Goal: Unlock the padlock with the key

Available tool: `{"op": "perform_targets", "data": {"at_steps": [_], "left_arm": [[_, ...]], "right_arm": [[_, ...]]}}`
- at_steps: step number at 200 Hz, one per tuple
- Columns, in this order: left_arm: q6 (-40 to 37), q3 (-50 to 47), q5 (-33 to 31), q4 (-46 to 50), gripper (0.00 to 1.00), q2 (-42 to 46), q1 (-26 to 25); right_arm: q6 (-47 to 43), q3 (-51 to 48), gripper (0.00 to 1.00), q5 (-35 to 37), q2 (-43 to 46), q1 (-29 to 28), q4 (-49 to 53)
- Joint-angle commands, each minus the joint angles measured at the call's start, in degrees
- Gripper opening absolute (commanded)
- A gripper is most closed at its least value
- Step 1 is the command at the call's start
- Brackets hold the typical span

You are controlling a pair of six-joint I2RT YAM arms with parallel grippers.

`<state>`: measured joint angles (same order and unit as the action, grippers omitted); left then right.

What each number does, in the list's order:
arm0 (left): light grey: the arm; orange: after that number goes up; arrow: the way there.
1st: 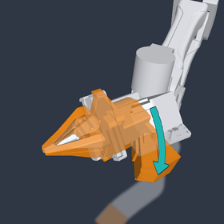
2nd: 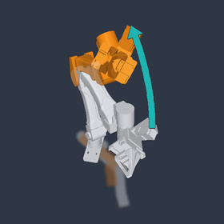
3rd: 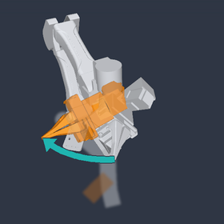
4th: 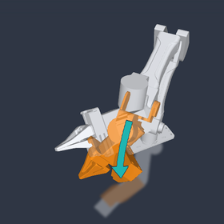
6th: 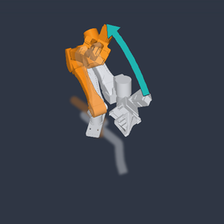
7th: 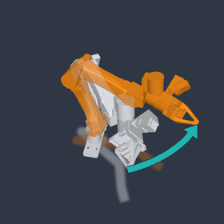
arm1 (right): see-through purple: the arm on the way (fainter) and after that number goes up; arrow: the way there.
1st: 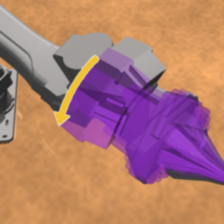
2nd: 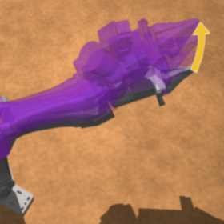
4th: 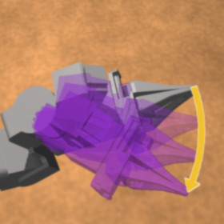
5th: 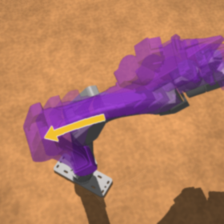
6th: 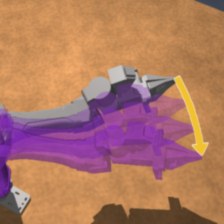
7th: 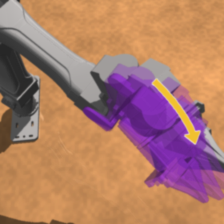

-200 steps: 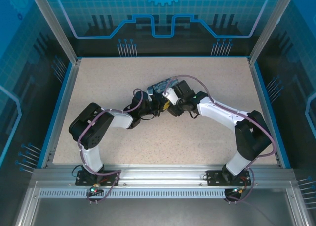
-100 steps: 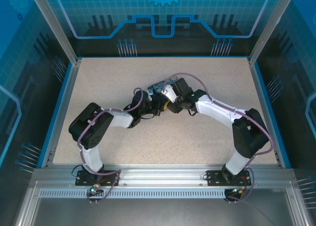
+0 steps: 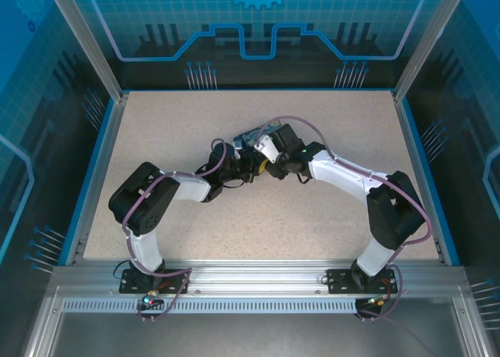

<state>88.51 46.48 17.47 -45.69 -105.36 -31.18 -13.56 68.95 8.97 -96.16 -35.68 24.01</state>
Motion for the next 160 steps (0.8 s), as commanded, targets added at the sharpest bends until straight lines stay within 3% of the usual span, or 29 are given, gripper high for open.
{"op": "perform_targets", "data": {"at_steps": [1, 40, 82, 136, 160], "left_arm": [[1.29, 1.51, 1.89, -0.89, 0.0, 1.61, 0.37], [1.62, 1.04, 1.86, -2.11, 0.0, 1.32, 0.33], [1.49, 0.44, 1.52, -2.79, 0.0, 1.15, 0.34], [1.62, -0.27, 1.31, -4.09, 0.0, 0.57, 0.37], [1.58, -0.45, 1.2, -4.09, 0.0, 0.49, 0.37]], "right_arm": [[0.08, 0.48, 0.21, 1.16, -1.03, -0.14, -1.02], [0.85, 2.26, 0.0, -1.17, -1.82, -0.02, -0.15], [5.37, 3.65, 0.0, -12.45, -1.48, 2.33, 0.56], [13.31, 4.8, 0.0, -35.45, -2.76, 8.19, -0.72], [15.88, 3.83, 0.0, -39.23, -2.07, 10.24, -2.96]]}}
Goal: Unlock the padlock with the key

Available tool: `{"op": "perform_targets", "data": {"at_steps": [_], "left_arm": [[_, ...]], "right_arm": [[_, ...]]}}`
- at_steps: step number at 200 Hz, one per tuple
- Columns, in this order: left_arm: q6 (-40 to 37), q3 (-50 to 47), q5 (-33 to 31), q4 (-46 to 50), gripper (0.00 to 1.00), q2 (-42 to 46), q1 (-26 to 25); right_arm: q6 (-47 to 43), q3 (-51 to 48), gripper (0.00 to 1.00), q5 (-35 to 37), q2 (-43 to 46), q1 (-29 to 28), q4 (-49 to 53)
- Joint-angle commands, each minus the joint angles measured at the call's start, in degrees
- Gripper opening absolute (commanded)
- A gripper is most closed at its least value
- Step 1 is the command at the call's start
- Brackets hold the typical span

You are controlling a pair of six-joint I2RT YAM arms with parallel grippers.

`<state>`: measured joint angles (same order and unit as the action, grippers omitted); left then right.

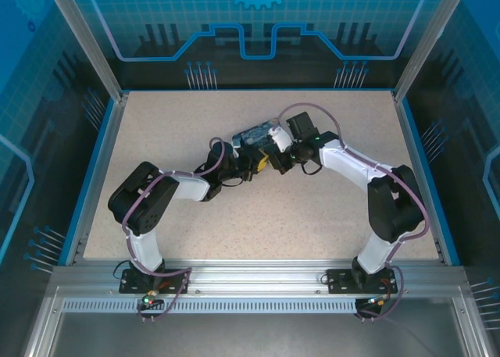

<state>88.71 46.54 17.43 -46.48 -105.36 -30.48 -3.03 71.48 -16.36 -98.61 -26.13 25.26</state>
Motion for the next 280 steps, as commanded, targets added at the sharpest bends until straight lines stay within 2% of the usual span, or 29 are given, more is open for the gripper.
{"op": "perform_targets", "data": {"at_steps": [1, 8, 21, 36, 71, 86, 133, 158, 217, 280], "left_arm": [[1.43, -0.5, 1.22, -3.28, 0.0, 0.5, -0.3], [1.46, -0.62, 1.1, -3.2, 0.0, 0.45, -0.32], [1.45, -0.67, 0.87, -3.05, 0.0, 0.53, -0.32], [1.49, -0.6, 0.7, -2.57, 0.0, 0.54, -0.3], [1.75, -0.33, 0.47, -0.95, 0.0, 0.62, -0.27], [2.11, -0.16, 0.63, -0.3, 0.0, 0.71, -0.12], [3.56, 0.01, 1.44, 1.56, 0.0, 1.14, 0.27], [3.49, 0.9, 2.22, 4.66, 0.0, 1.81, 0.34], [3.31, 3.23, 4.1, 9.41, 0.0, 2.22, 0.67], [2.69, 4.23, 5.07, 11.32, 0.0, 2.49, 0.86]], "right_arm": [[5.42, 1.29, 0.0, -13.97, 0.45, 0.75, -4.27], [5.72, 1.1, 0.0, -14.17, 0.75, 1.23, -4.42], [6.05, 1.11, 0.08, -14.39, 1.34, 1.91, -4.34], [6.06, 0.87, 0.3, -13.81, 2.42, 2.46, -3.99], [6.52, -1.59, 0.47, -10.35, 7.32, 4.37, -4.51], [6.43, -2.77, 0.51, -7.94, 9.72, 4.68, -4.39], [-1.37, -4.44, 0.49, 7.65, 11.73, 0.16, -0.81], [-6.78, -4.05, 0.46, 11.04, 9.8, -2.32, 0.82], [-9.99, -5.32, 0.38, 10.75, 8.02, -4.63, -0.78], [-10.18, -5.87, 0.38, 9.28, 4.66, -4.76, -1.57]]}}
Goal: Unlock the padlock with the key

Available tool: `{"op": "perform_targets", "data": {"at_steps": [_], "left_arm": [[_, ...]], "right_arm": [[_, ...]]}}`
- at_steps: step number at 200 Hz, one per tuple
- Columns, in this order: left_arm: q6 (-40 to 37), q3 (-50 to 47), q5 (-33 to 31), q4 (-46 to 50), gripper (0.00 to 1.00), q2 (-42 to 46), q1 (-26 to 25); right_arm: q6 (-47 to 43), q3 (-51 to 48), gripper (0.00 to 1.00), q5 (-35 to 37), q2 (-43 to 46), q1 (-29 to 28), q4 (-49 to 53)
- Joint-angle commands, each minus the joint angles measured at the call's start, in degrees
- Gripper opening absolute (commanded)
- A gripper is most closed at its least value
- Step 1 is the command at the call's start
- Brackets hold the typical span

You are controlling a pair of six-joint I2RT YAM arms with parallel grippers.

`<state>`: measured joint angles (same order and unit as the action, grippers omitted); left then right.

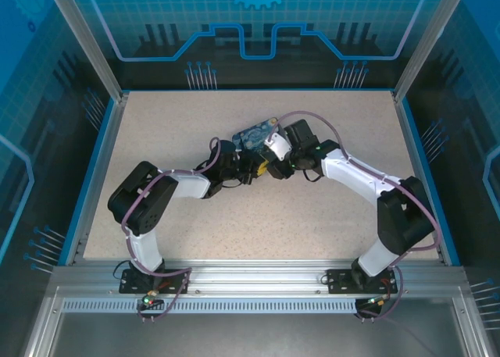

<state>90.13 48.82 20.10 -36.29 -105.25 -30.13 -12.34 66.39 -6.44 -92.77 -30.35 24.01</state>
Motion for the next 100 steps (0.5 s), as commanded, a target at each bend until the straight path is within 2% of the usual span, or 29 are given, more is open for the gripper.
{"op": "perform_targets", "data": {"at_steps": [1, 80, 100], "left_arm": [[1.23, 2.02, 2.4, 1.14, 0.0, 2.44, 0.51], [0.81, 2.58, 2.75, 2.14, 0.0, 2.51, 0.69], [0.78, 2.75, 2.83, 2.17, 0.0, 2.56, 0.75]], "right_arm": [[-0.81, -0.8, 0.38, -0.62, -1.18, -0.56, -0.39], [-1.63, -0.08, 0.35, -0.37, -3.61, -0.89, -1.33], [-1.45, -0.12, 0.31, 0.18, -4.06, -1.16, -2.23]]}}
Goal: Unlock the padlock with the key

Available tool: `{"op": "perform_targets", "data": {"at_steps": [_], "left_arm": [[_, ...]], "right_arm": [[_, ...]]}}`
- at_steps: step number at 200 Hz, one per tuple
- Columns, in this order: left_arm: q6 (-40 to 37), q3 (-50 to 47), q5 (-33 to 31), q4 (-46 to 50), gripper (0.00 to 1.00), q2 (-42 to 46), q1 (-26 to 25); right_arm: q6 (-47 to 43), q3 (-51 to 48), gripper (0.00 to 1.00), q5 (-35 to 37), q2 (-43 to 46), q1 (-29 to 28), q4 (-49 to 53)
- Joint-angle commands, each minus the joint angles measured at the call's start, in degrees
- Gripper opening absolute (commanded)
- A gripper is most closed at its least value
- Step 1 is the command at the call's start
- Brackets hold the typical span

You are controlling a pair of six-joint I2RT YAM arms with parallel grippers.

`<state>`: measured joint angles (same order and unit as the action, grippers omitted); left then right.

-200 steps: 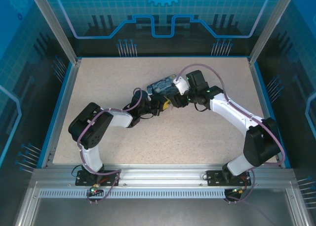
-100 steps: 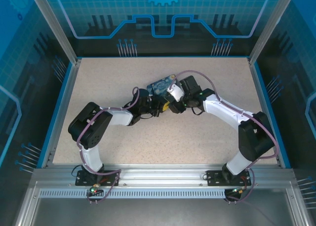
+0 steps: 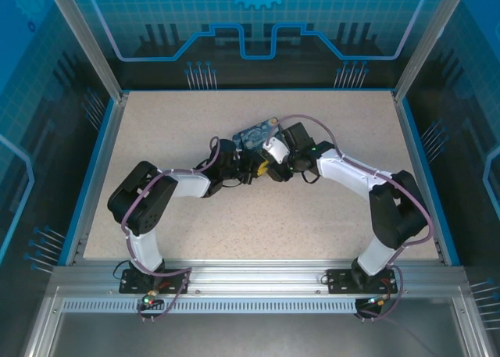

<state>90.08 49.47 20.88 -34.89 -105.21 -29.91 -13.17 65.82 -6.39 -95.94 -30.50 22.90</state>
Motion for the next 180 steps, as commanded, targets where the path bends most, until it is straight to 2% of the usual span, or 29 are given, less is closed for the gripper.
{"op": "perform_targets", "data": {"at_steps": [1, 19, 68, 95, 116, 180], "left_arm": [[0.81, 2.15, 2.05, 0.74, 0.0, 2.53, 0.5], [0.66, 2.26, 2.06, 0.89, 0.0, 2.51, 0.49], [0.8, 2.16, 2.1, 0.72, 0.0, 2.55, 0.49], [0.62, 1.99, 2.15, 0.75, 0.0, 2.48, 0.48], [0.65, 1.84, 2.07, 0.45, 0.0, 2.61, 0.47], [-0.17, 1.66, 1.9, 0.3, 0.0, 2.73, 0.51]], "right_arm": [[-0.58, 0.45, 0.3, 0.14, -0.9, -1.03, -1.19], [-0.34, 0.44, 0.3, 0.58, -1.08, -1.05, -2.05], [-0.18, 1.06, 0.2, 0.92, -1.61, -1.05, -2.93], [0.22, 0.88, 0.11, 0.02, -1.79, -0.96, -3.55], [0.94, 0.89, 0.0, -1.68, -1.7, -0.92, -3.98], [4.9, 2.86, 0.0, -10.45, -2.66, 0.72, -2.34]]}}
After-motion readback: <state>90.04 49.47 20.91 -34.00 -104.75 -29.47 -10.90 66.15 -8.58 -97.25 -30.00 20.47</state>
